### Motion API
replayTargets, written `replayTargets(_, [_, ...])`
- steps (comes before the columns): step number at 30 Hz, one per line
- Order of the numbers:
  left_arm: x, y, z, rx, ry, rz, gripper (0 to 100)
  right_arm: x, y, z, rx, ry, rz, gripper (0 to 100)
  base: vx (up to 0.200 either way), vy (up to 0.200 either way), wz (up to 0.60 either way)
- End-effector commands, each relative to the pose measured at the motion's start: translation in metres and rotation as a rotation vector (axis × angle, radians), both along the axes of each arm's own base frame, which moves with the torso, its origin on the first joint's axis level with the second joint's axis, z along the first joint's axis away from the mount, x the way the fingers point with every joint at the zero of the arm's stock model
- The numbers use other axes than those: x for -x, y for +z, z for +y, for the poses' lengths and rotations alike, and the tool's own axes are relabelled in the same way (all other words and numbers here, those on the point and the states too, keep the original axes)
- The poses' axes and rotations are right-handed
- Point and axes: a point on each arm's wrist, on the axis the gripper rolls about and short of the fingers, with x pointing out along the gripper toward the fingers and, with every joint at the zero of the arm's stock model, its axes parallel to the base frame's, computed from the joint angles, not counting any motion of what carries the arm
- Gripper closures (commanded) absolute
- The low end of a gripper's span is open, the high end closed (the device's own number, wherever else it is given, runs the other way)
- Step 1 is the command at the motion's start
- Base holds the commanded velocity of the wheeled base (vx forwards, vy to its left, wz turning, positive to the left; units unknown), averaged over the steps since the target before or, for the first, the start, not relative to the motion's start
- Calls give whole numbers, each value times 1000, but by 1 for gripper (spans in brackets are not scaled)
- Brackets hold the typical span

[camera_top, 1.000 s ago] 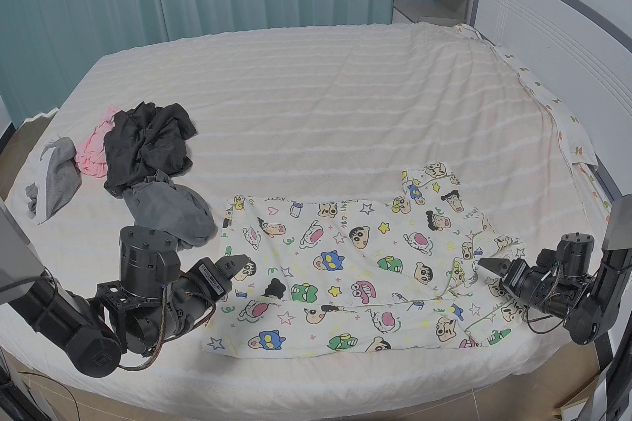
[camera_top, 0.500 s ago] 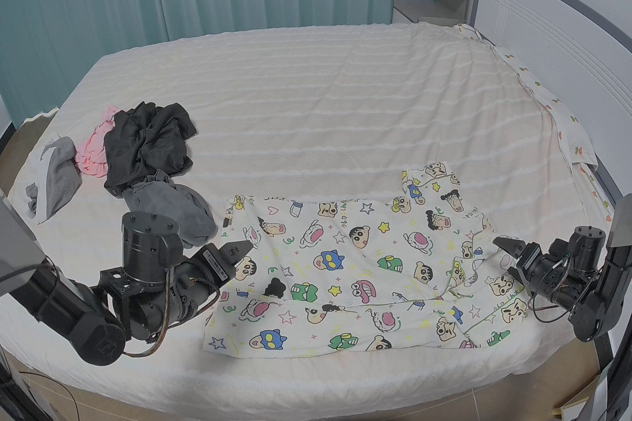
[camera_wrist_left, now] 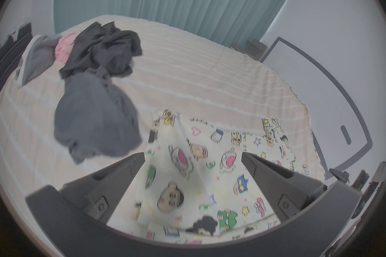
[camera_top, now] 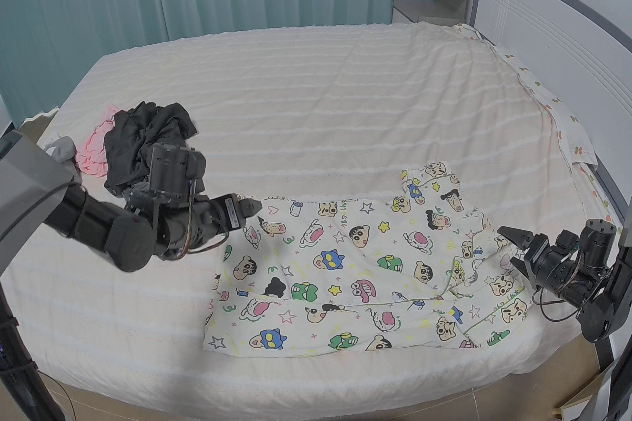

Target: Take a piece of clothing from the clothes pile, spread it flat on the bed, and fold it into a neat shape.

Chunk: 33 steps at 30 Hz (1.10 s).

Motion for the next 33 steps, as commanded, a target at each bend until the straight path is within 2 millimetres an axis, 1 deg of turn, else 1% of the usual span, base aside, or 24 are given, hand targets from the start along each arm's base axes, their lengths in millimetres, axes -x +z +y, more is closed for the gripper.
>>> replayTargets(1, [-75, -41, 1, -116, -49, 87, 0, 4, 3, 1, -1, 8, -13, 0, 0, 0, 0])
replayTargets(4, [-84, -56, -2, -123, -52, 110, 0, 4, 3, 1, 1, 8, -10, 0, 0, 0, 0])
replayTargets(5, [-84, -58, -2, -125, -53, 113, 0, 4, 2, 1, 0, 8, -9, 0, 0, 0, 0])
replayTargets(6, [-87, -64, 0, -133, -51, 124, 0, 4, 2, 1, 2, 10, -8, 0, 0, 0, 0])
replayTargets(8, [-89, -68, 4, -147, -52, 125, 0, 5, 2, 1, 2, 12, -5, 0, 0, 0, 0])
replayTargets(17, [-93, -68, 7, -148, -44, 110, 0, 9, 0, 5, 3, 26, 12, 0, 0, 0, 0])
replayTargets(24, [-97, -75, 4, -146, -47, 112, 0, 9, -1, 5, 5, 26, 13, 0, 0, 0, 0])
replayTargets(29, [-100, -75, 2, -136, -46, 104, 0, 9, 0, 5, 5, 25, 11, 0, 0, 0, 0])
replayTargets(30, [-100, -75, 1, -134, -44, 105, 100, 8, 0, 5, 7, 24, 6, 0, 0, 0, 0])
replayTargets(33, [-100, -74, 1, -112, -27, 108, 100, 1, 5, 5, 18, 22, -32, 0, 0, 0, 0])
